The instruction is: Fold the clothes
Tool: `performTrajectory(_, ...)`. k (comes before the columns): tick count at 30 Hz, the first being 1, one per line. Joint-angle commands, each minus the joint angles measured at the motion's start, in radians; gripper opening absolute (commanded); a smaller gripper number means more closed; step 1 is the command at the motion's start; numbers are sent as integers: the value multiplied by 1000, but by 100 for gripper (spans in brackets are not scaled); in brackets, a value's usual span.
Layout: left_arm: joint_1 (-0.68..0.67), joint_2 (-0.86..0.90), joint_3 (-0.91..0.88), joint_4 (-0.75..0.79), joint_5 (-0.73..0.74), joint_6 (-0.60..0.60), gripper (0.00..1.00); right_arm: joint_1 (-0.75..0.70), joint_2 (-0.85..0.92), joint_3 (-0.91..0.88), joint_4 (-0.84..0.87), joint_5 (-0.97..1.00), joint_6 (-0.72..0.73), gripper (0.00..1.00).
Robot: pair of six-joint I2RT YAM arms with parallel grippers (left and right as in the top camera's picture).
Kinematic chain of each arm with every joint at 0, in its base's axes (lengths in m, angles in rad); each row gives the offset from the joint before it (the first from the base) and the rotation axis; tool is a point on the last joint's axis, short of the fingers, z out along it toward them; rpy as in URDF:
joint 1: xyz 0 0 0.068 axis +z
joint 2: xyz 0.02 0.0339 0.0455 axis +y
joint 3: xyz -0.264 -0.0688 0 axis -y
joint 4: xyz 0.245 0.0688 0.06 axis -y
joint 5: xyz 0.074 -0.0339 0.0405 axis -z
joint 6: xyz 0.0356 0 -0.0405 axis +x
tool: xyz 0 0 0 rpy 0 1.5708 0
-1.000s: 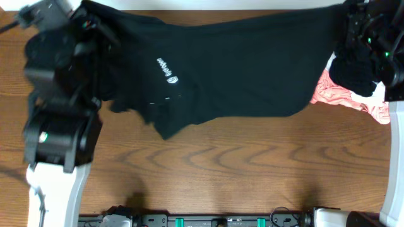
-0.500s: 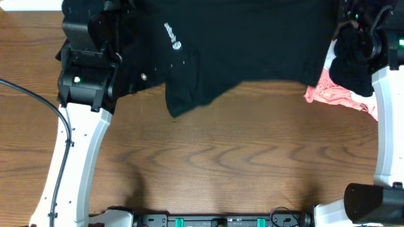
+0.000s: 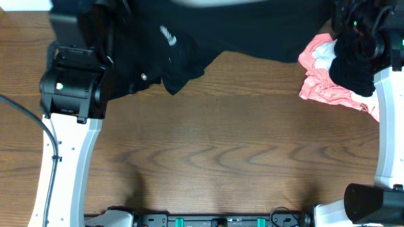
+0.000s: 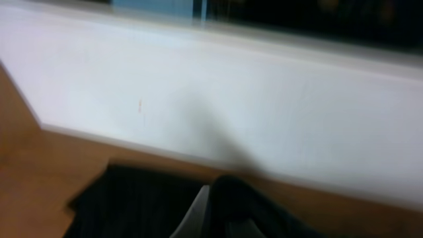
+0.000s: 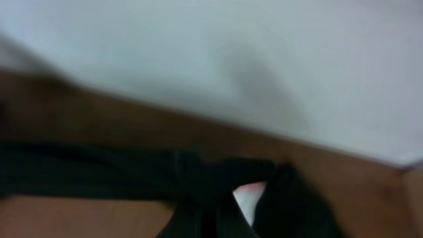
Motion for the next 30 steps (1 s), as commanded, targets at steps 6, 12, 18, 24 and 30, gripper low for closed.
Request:
performTrajectory(6,-3,2,-2,-369,-3,-85,6,-21,-18,19,-340,-80,-8,1)
performTrajectory(12,-3,6,-13,-589,59,-105,6,-21,-18,9,-571,-93,-8,1)
performTrajectory(18,-3,6,-84,-708,132,-155,6,-20,-18,-50,-713,-137,-8,1)
performTrajectory(24,-3,6,-207,-764,201,-158,6,-21,-18,-185,-744,-151,1,1)
performTrajectory(30,-3,6,-325,-785,262,-195,6,-21,-18,-307,-735,-162,52,1)
